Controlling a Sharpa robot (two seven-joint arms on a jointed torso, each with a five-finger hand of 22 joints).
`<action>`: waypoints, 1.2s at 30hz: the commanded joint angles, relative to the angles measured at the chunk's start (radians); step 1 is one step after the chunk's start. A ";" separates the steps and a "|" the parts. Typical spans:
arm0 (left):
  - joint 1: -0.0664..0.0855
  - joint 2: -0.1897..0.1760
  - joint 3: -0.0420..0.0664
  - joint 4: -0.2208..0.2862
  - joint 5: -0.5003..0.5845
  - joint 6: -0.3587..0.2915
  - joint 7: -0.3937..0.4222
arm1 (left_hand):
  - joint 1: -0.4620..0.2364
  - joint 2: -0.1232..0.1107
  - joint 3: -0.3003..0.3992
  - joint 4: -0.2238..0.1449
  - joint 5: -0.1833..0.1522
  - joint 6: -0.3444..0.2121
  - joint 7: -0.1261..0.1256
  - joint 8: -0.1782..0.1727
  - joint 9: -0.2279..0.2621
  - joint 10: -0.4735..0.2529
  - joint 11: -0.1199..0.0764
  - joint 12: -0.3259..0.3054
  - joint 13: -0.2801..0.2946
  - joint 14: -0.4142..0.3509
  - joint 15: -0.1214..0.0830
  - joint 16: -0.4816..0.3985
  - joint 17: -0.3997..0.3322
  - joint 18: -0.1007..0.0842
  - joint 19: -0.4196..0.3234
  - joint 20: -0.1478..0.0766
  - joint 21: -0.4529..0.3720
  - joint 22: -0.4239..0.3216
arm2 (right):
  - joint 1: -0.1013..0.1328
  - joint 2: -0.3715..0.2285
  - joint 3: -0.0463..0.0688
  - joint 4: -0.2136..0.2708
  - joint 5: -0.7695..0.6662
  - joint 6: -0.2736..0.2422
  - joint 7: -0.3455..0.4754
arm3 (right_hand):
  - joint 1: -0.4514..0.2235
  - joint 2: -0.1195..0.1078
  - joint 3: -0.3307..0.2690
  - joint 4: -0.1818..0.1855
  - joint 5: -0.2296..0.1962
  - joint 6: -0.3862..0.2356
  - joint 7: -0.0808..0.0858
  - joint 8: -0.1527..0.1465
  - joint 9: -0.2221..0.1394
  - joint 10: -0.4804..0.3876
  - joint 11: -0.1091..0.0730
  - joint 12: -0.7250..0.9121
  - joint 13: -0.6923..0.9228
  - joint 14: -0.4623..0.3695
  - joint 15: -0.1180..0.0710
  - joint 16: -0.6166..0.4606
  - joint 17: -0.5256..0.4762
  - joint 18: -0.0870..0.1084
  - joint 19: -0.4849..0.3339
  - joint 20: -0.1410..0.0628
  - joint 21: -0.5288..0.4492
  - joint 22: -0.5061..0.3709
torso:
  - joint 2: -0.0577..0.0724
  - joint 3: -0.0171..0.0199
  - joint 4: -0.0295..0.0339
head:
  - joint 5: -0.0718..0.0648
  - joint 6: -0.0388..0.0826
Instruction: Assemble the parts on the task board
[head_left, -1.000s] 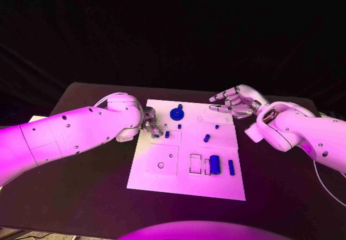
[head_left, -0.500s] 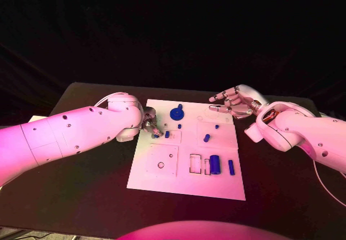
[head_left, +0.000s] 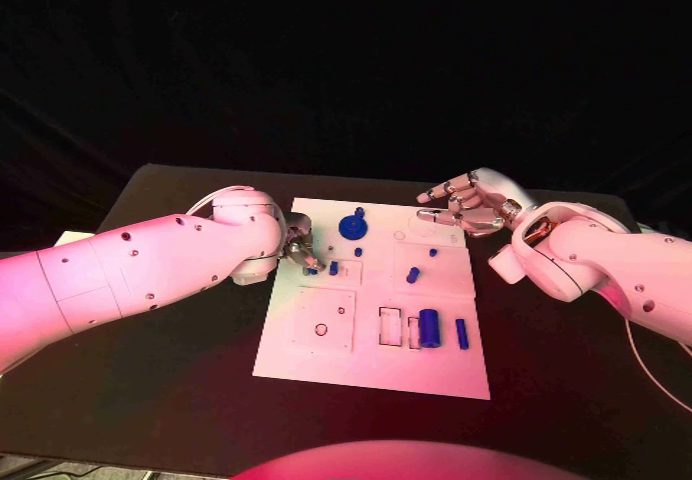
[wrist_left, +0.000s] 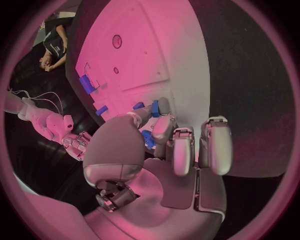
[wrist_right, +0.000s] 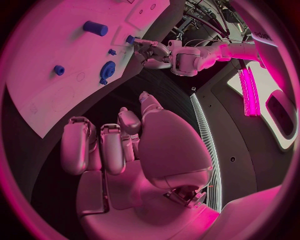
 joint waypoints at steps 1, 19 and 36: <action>-0.005 -0.007 -0.002 0.009 -0.002 -0.050 -0.005 | 0.029 0.020 0.042 -0.046 0.003 -0.004 -0.005 0.006 -0.002 0.006 0.003 -0.009 -0.003 0.105 -0.004 0.003 0.263 -0.008 0.031 -0.006 -0.001 0.114 | -0.001 0.002 0.000 0.000 -0.003 0.013 0.006 | 0.000 0.008 -0.004 -0.004 0.004 0.005 0.001 0.003 0.001 -0.007 0.002 -0.002 -0.001 0.060 -0.005 -0.004 0.081 0.017 -0.008 -0.001 -0.005 -0.001 | 0.000 0.0000 0.0001 | -0.001 -0.001; -0.013 -0.020 -0.001 0.028 -0.018 -0.105 -0.001 | 0.029 0.028 0.050 -0.045 0.002 -0.004 -0.002 0.007 -0.001 0.006 0.005 -0.010 -0.005 0.105 -0.003 0.003 0.263 -0.009 0.033 -0.006 0.001 0.117 | -0.003 0.002 0.000 -0.002 -0.002 0.015 0.007 | -0.002 0.009 -0.004 -0.003 0.005 0.005 0.001 0.003 0.001 -0.006 0.002 -0.001 -0.001 0.060 -0.005 -0.004 0.081 0.017 -0.008 -0.001 -0.005 -0.001 | 0.000 -0.0002 -0.0002 | 0.003 -0.005; -0.017 -0.012 -0.002 0.018 -0.019 -0.055 -0.005 | 0.018 0.028 0.045 -0.036 -0.002 -0.005 0.000 0.008 0.001 0.006 0.007 -0.013 -0.007 0.105 -0.001 0.003 0.263 -0.008 0.031 -0.005 -0.002 0.114 | -0.005 0.003 0.000 -0.003 -0.002 0.017 0.007 | -0.002 0.009 -0.004 -0.003 0.005 0.005 0.001 0.003 0.001 -0.006 0.002 -0.001 -0.001 0.060 -0.005 -0.004 0.081 0.017 -0.008 -0.001 -0.005 -0.001 | 0.000 0.0003 0.0000 | 0.002 -0.008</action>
